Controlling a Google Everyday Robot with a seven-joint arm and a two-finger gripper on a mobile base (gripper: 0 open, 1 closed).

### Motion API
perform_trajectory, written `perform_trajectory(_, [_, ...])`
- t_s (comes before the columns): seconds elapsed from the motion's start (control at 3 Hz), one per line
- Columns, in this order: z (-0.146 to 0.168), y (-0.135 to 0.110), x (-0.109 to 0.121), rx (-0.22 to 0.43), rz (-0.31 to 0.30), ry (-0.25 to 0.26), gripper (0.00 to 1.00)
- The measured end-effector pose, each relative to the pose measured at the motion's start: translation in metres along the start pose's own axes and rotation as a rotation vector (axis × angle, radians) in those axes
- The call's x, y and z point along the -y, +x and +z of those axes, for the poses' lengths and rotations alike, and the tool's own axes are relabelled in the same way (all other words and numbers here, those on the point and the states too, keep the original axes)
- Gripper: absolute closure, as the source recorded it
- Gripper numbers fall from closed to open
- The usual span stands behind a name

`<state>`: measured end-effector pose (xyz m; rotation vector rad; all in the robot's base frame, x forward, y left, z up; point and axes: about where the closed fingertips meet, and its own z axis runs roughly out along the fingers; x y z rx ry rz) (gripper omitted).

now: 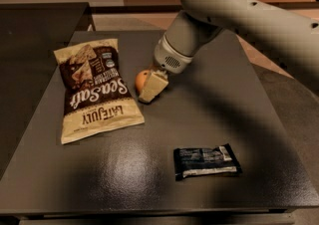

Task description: Move orange near brown chip bag

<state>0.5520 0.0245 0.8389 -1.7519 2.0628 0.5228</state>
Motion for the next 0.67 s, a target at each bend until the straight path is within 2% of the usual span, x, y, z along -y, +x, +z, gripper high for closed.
perform_trajectory(0.33, [0.0011,-0.0004,-0.0006,-0.001,-0.001,-0.002,0.0])
perform_trajectory(0.67, [0.0012,-0.0004,-0.0007,-0.001,-0.001,-0.002,0.0])
